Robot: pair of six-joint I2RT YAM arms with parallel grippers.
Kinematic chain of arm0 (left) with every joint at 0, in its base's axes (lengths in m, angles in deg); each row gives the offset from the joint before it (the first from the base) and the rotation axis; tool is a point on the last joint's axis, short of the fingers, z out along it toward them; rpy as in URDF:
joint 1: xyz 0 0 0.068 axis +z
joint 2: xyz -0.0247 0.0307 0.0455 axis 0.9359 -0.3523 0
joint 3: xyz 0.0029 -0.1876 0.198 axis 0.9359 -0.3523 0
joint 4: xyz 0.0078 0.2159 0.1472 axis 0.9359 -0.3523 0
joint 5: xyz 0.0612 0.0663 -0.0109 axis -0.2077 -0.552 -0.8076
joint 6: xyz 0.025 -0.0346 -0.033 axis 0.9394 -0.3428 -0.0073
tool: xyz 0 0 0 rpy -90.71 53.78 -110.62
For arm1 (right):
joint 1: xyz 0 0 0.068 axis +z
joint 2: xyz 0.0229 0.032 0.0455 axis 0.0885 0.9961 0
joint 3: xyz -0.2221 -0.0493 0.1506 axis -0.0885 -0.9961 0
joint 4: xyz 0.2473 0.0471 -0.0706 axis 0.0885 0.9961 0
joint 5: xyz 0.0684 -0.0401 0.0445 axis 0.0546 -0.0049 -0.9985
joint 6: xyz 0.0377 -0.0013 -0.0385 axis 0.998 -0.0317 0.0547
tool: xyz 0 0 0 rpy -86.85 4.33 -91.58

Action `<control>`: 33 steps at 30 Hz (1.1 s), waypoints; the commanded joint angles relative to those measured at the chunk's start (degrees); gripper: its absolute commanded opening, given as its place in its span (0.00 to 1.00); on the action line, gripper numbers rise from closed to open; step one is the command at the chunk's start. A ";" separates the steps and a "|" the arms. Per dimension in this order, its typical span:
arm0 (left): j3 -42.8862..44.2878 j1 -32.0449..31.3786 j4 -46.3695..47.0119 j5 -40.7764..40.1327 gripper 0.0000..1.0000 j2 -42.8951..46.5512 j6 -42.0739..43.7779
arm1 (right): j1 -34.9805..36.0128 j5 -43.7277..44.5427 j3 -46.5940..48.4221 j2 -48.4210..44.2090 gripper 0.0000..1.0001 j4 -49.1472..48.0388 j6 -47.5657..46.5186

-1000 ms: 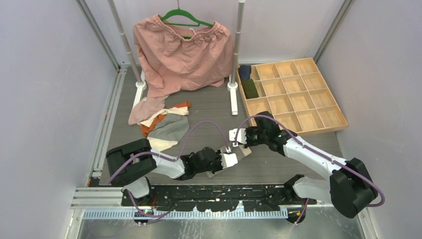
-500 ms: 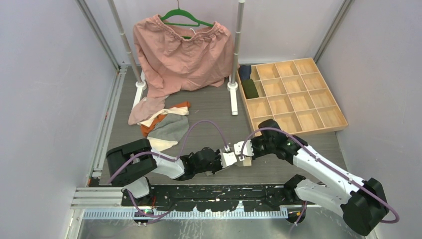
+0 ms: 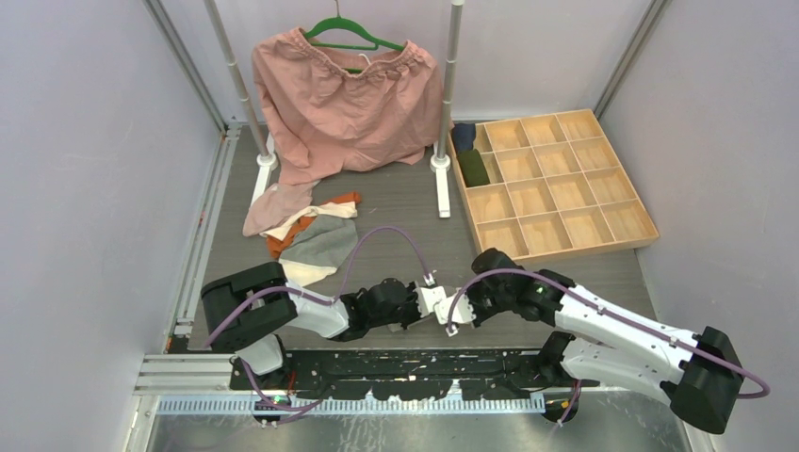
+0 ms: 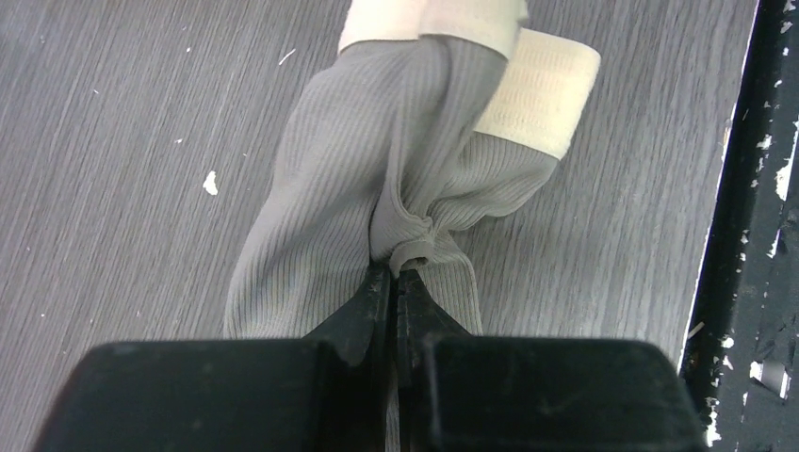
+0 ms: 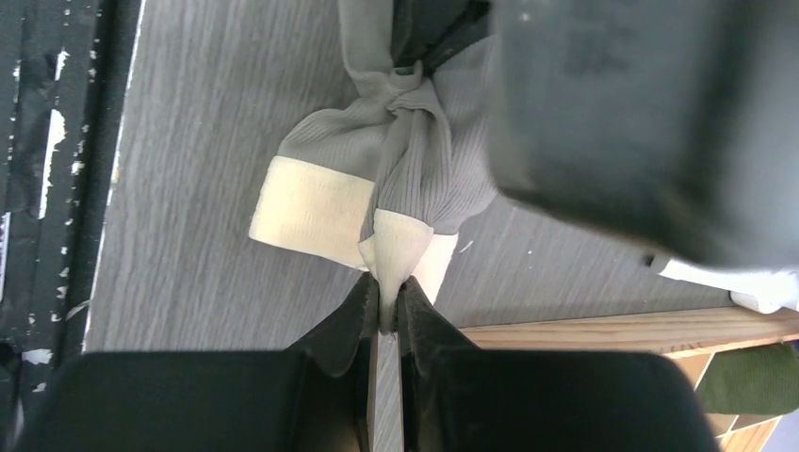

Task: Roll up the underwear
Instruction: Fold the underwear at the center of the board.

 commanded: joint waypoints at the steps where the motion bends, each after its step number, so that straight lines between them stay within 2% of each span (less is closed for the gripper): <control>1: -2.62 0.42 -8.16 1.06 0.00 -1.89 -1.49 | 3.00 3.11 -0.47 0.85 0.01 1.05 2.70; 20: -1.57 0.66 -9.04 1.79 0.00 -2.94 -1.69 | 16.82 12.19 3.71 13.05 0.01 -2.28 13.38; 24: -1.78 1.20 -8.91 1.87 0.00 -2.54 -2.36 | 17.92 12.25 3.35 16.44 0.01 -4.06 14.25; 33: -2.79 2.50 -12.43 2.13 0.01 2.56 -3.54 | 17.48 19.70 4.27 23.56 0.01 -2.07 11.67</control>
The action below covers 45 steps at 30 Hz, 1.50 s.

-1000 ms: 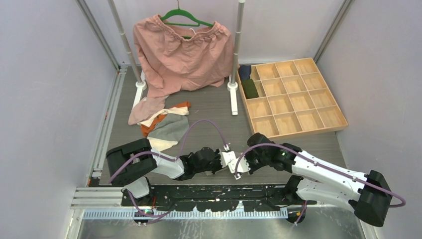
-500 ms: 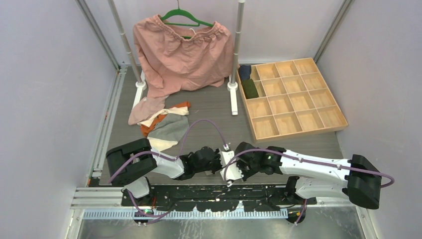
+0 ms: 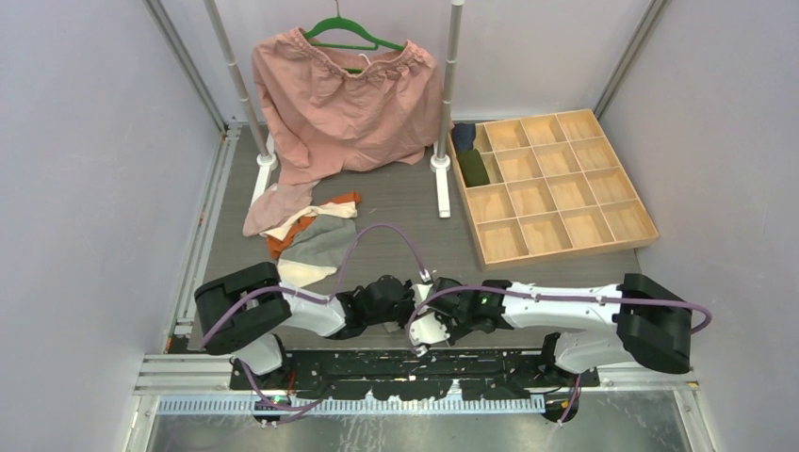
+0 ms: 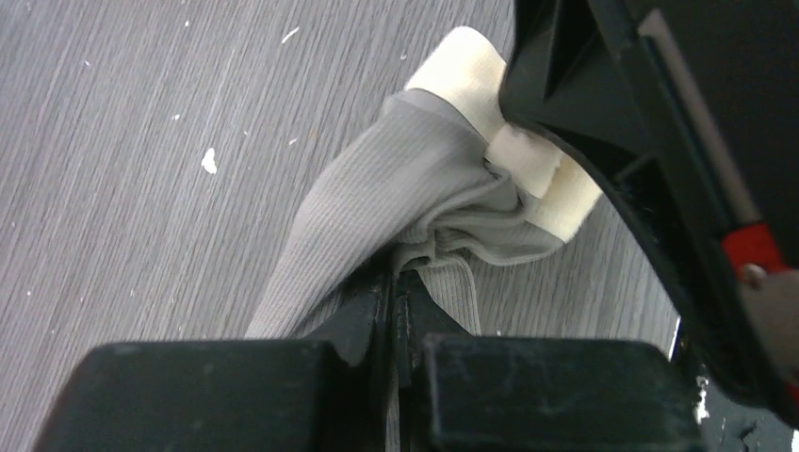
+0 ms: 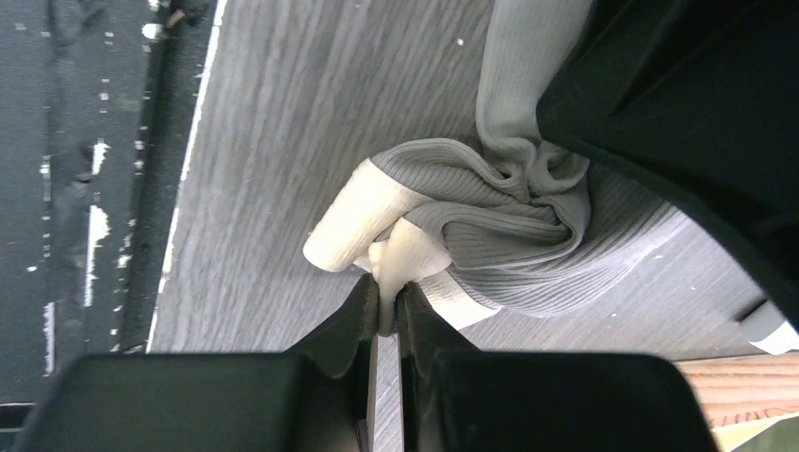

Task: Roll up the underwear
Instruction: Fold the underwear at the center of the board.

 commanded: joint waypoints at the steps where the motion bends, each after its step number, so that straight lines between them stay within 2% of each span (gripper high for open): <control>1: -2.44 0.46 -11.86 0.42 0.00 2.12 -1.33 | -1.22 4.56 1.61 2.98 0.01 1.55 -1.99; 14: -7.34 0.46 -14.32 4.19 0.01 12.98 -2.11 | -17.94 3.27 2.77 3.49 0.01 0.43 -18.56; 26: -6.52 0.54 -13.53 3.10 0.01 9.97 -2.04 | -18.06 0.60 -1.02 -5.04 0.02 -3.80 -24.14; 37: -5.22 0.50 -13.88 2.53 0.00 7.61 -2.05 | -17.88 -2.17 0.41 -8.28 0.21 0.79 -23.64; 45: -4.41 0.47 -14.23 2.33 0.01 6.18 -2.10 | -16.01 -8.89 0.45 -12.99 0.28 5.07 -19.70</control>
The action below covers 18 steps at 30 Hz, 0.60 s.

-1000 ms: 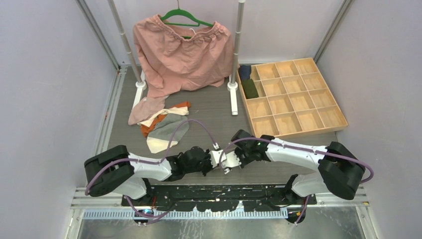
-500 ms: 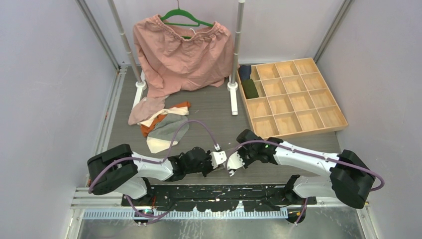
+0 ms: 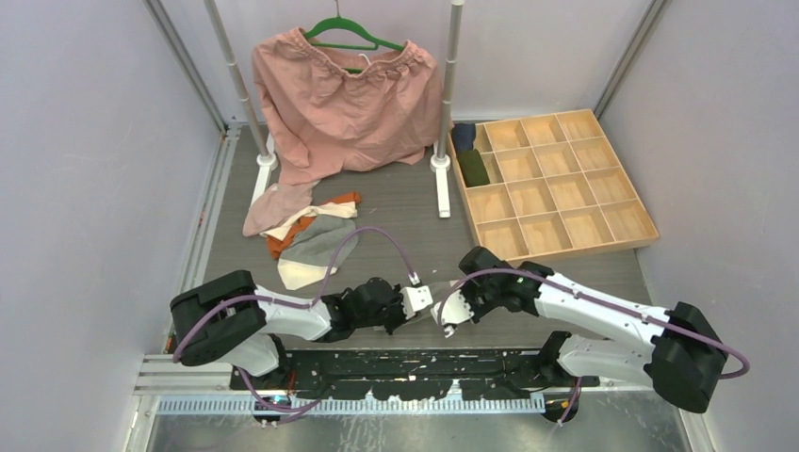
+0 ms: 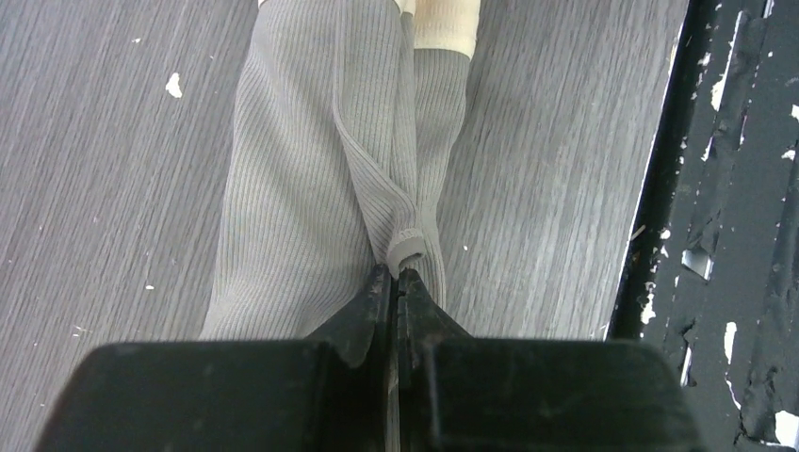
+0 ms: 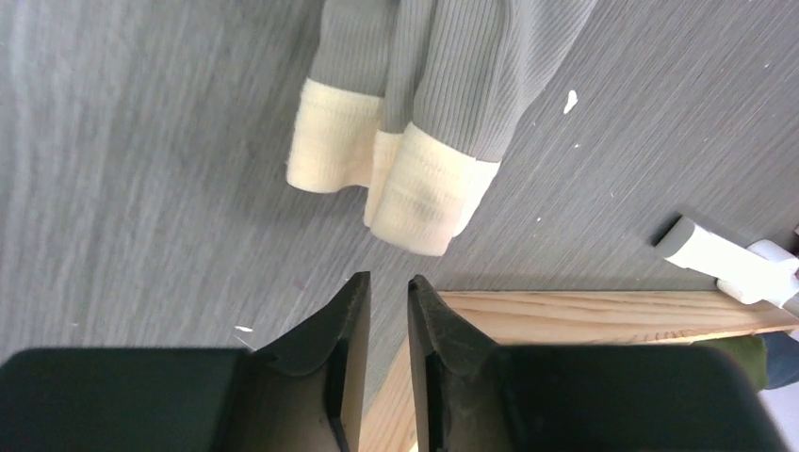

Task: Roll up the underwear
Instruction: Fold the underwear at the center of the board.

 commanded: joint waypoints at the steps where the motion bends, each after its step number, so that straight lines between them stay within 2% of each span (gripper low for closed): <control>1: -0.17 -0.14 -6.56 -0.70 0.01 -2.28 -0.09 | 1.41 -4.10 1.49 -2.62 0.28 1.60 3.23; 6: -0.25 -0.11 -6.57 -0.78 0.01 -2.02 -0.05 | 1.48 -6.38 0.64 -5.75 0.31 -0.54 8.28; 11: -0.47 -0.13 -6.56 -0.68 0.00 -1.56 0.08 | 1.44 -9.12 -0.96 -12.93 0.34 -5.43 18.96; 13: -0.51 -0.12 -6.64 -0.58 0.00 -1.39 0.17 | 1.44 -7.91 -2.30 -16.74 0.36 -10.17 26.82; 15: -0.51 -0.14 -6.72 -0.39 0.00 -1.32 0.28 | 1.48 -4.13 -3.97 -20.79 0.39 -17.70 38.71; 18: -0.59 -0.14 -6.82 -0.16 0.00 -1.12 0.39 | 1.46 7.61 -5.28 -25.03 0.44 -27.53 60.05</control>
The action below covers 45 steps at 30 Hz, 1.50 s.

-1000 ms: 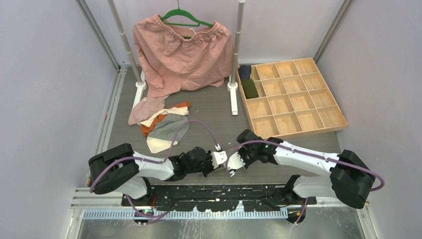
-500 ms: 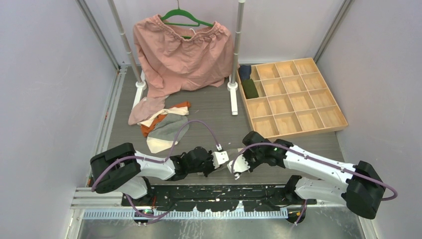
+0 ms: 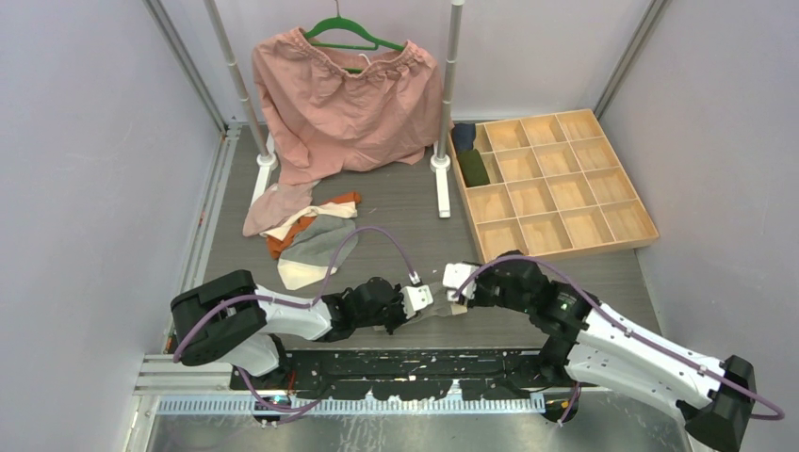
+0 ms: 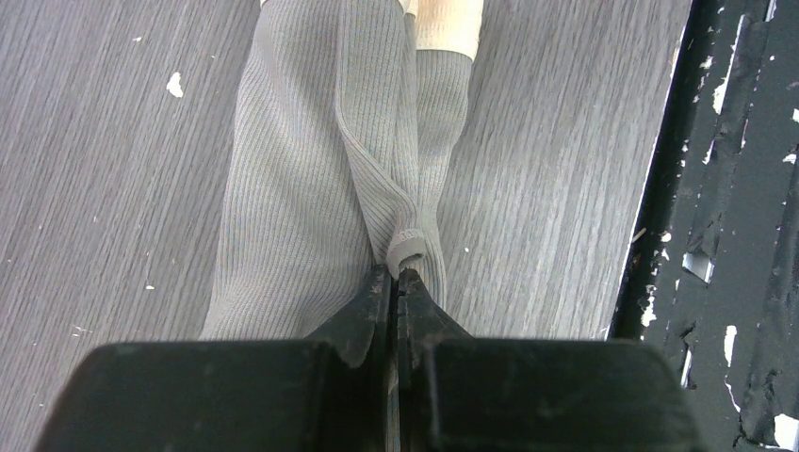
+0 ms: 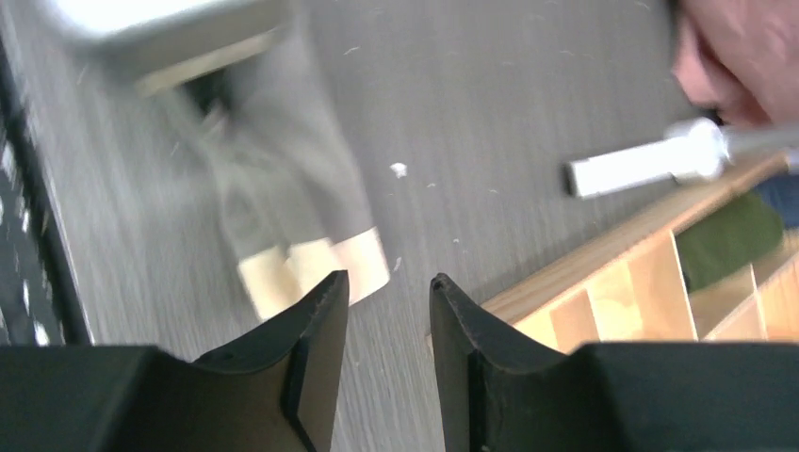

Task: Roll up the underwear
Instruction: Fold the underwear at the center of the board.

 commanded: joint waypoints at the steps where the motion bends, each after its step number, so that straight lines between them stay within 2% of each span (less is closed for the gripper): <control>1: -1.01 -0.15 -6.56 -0.08 0.00 -0.75 0.97 | 0.18 16.86 -1.11 -5.88 0.44 -18.19 38.44; 3: -1.04 -0.15 -6.54 0.09 0.01 -0.63 1.05 | 0.15 28.78 0.64 -6.19 0.44 -16.62 55.96; 5: -1.04 -0.11 -6.79 0.37 0.00 -0.46 1.26 | 0.14 36.32 4.12 -5.06 0.44 -9.80 71.87; 6: -1.10 -0.13 -6.89 0.61 0.00 -0.37 1.37 | 0.19 39.53 6.14 -4.08 0.44 -5.83 75.40; 7: -1.25 -0.15 -6.91 0.70 0.00 -0.19 1.40 | 0.17 42.32 8.51 -2.56 0.44 -0.83 83.43; 9: -1.38 -0.14 -6.89 0.68 0.01 0.19 1.53 | 0.19 43.59 12.78 1.06 0.41 7.41 91.38; 12: -1.62 -0.09 -6.94 0.67 0.01 0.62 1.58 | 0.19 41.43 17.83 6.64 0.30 14.54 97.53; 16: -1.57 -0.12 -7.22 0.62 0.01 0.71 1.67 | 0.17 32.47 19.40 13.49 0.14 13.52 100.91; 20: -1.53 -0.14 -7.42 0.58 0.00 0.87 1.73 | 0.19 27.80 20.21 20.66 0.01 13.26 102.89; 23: -1.39 -0.14 -7.70 0.71 0.01 0.97 1.80 | 0.18 26.21 19.41 24.39 0.01 12.78 103.55; 32: -1.31 -0.15 -7.85 1.07 0.00 0.86 1.99 | 0.11 28.34 13.71 27.69 0.01 8.09 103.66; 45: -1.04 -0.14 -8.67 0.86 0.01 1.83 2.29 | 0.15 21.44 5.38 31.21 0.01 6.12 107.52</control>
